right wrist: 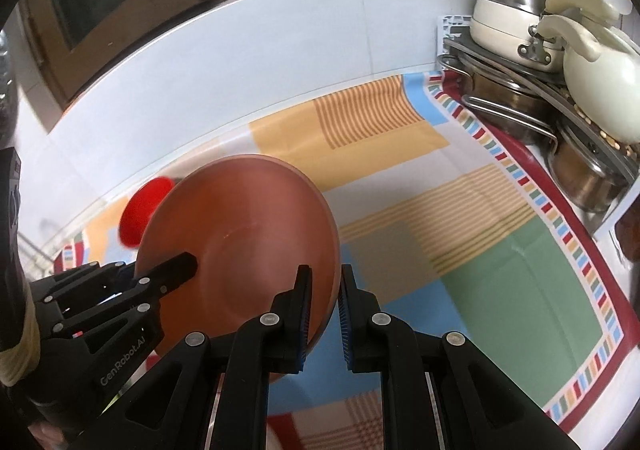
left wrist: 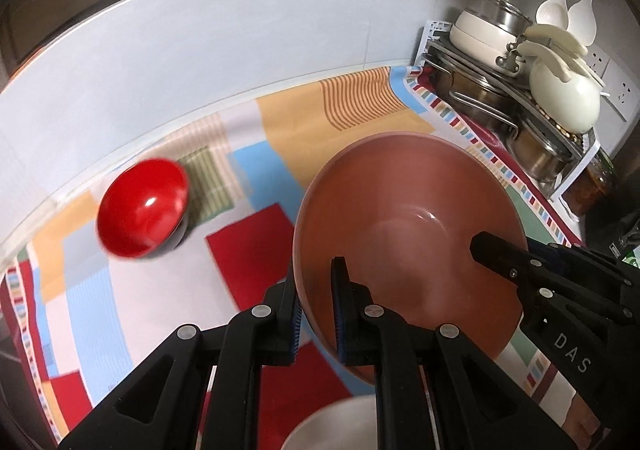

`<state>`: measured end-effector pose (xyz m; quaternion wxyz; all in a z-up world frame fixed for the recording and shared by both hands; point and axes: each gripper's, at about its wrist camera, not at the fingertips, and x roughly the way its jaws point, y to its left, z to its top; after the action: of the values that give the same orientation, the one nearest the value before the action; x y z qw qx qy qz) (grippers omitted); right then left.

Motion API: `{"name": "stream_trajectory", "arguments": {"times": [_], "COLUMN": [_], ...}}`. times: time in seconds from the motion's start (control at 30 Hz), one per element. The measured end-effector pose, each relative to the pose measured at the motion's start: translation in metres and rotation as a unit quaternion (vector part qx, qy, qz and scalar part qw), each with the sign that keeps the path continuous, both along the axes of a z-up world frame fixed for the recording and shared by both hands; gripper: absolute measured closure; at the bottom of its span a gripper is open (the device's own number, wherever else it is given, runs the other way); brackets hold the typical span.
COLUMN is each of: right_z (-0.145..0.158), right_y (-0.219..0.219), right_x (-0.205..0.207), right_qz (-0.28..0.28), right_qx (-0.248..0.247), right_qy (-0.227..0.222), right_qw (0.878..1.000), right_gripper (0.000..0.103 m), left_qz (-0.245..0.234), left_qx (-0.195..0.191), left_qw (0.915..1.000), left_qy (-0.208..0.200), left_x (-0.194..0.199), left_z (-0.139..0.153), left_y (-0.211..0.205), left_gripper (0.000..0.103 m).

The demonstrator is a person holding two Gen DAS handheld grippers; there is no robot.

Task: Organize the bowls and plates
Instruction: 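Carry the pink bowl with both grippers toward the red bowl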

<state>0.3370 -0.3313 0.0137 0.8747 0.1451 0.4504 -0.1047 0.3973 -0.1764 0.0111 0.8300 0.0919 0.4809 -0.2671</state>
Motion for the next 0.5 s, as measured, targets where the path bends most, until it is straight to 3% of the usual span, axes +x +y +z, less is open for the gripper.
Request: {"name": "stream_trajectory", "arguments": {"times": [0.5], "right_z": [0.009], "right_y": [0.058], "right_x": [-0.046], "right_qz": [0.044], "right_qx": [0.002], "right_qy": [-0.003], "right_qw": [0.999], "right_gripper": [0.089], "left_qz": [0.026], "left_qx": [-0.009], "left_qw": [0.9996], "left_qy": [0.003], "left_x": [-0.060], "left_z": [0.011], "left_y": [0.059], "left_gripper": [0.087]}}
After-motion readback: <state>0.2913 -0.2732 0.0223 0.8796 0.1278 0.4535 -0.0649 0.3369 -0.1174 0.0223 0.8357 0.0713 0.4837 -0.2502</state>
